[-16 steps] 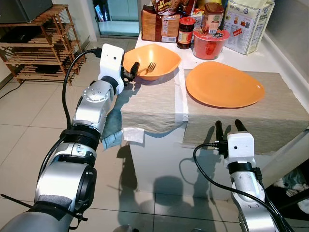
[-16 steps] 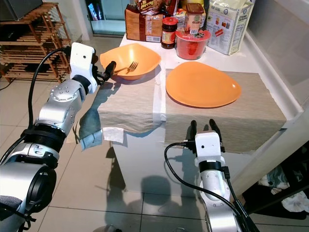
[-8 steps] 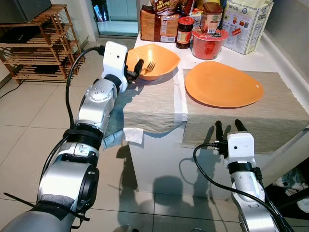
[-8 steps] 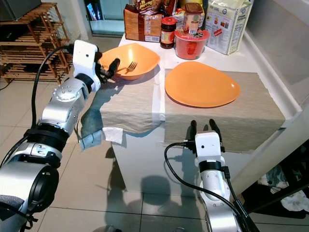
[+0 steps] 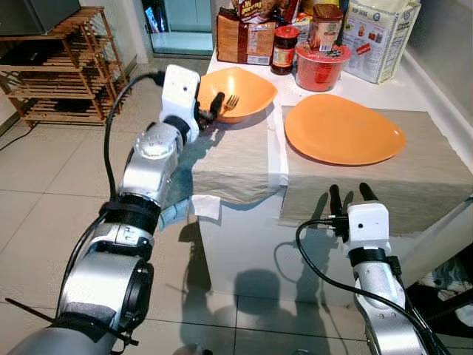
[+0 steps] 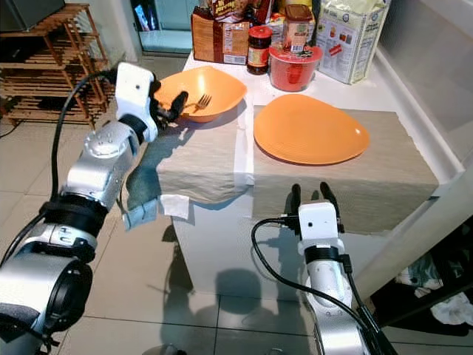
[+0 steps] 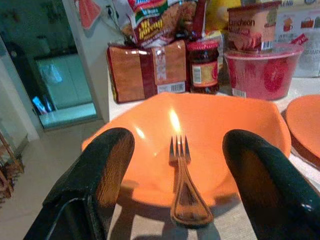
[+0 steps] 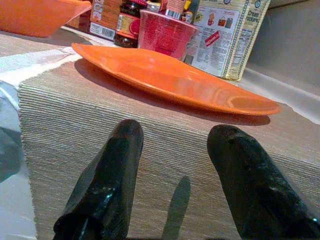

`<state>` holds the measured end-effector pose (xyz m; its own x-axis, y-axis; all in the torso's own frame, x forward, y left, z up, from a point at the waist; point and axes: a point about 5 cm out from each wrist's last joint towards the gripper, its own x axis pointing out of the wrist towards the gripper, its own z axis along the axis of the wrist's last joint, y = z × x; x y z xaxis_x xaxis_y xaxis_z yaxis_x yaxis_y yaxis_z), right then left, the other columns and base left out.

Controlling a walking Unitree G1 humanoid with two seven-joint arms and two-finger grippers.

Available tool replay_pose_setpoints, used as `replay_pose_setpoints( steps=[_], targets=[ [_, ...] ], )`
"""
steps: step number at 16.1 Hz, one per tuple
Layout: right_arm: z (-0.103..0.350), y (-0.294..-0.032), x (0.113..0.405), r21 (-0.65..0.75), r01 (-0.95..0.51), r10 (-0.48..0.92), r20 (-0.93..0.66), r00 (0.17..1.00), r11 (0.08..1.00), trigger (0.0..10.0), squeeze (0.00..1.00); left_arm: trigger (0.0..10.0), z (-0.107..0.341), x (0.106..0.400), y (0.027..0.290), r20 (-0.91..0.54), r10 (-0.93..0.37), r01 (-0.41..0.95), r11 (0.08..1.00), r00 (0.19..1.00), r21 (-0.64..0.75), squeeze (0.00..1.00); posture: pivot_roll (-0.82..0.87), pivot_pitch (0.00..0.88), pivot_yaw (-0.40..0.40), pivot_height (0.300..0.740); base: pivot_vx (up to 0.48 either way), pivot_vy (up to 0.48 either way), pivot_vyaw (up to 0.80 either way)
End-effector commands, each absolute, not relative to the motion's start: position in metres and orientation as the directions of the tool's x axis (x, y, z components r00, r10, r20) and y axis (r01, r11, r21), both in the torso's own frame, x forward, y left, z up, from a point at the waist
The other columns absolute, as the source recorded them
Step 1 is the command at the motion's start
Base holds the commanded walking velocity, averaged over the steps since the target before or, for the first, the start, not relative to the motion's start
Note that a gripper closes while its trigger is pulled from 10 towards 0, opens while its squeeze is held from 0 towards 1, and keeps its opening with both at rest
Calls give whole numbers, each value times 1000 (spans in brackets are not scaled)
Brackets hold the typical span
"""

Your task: Setting the table

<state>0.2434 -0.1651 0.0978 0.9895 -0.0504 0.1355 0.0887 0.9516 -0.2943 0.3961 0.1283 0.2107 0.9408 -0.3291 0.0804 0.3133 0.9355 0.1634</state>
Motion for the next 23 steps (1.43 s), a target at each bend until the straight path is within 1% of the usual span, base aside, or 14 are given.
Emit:
replay_pose_setpoints(
  steps=[1,4,19,20,21,22,23],
  targets=[
    [100,-165,244,-302,86,-44,144,989,950,10000,0,10000,215,394,125,90,-348,330,929,933,165,0,-23,0,22,722,0,0,0],
    [100,-164,244,-301,87,-45,144,989,950,10000,0,10000,207,391,121,69,-354,340,927,933,157,0,-24,0,22,722,0,0,0],
    [100,-165,244,-302,90,-49,142,989,949,10000,0,10000,201,389,115,30,-366,360,924,930,128,0,-28,0,22,722,0,0,0],
    [100,-164,244,-302,89,-48,142,989,949,10000,0,8588,198,390,115,8,-364,360,925,931,121,0,-28,0,23,722,0,0,0],
    [100,-165,244,-302,90,-48,142,989,949,10000,0,3804,198,390,115,3,-364,361,925,931,119,0,-28,0,23,722,0,0,0],
    [100,-165,244,-302,90,-49,142,989,949,10000,0,0,196,391,115,-10,-359,358,928,933,108,0,-28,0,23,722,0,0,0],
    [100,-165,244,-303,91,-49,142,989,949,10000,0,0,194,391,116,-29,-355,356,930,934,95,0,-28,0,23,722,0,0,0]
  ],
)
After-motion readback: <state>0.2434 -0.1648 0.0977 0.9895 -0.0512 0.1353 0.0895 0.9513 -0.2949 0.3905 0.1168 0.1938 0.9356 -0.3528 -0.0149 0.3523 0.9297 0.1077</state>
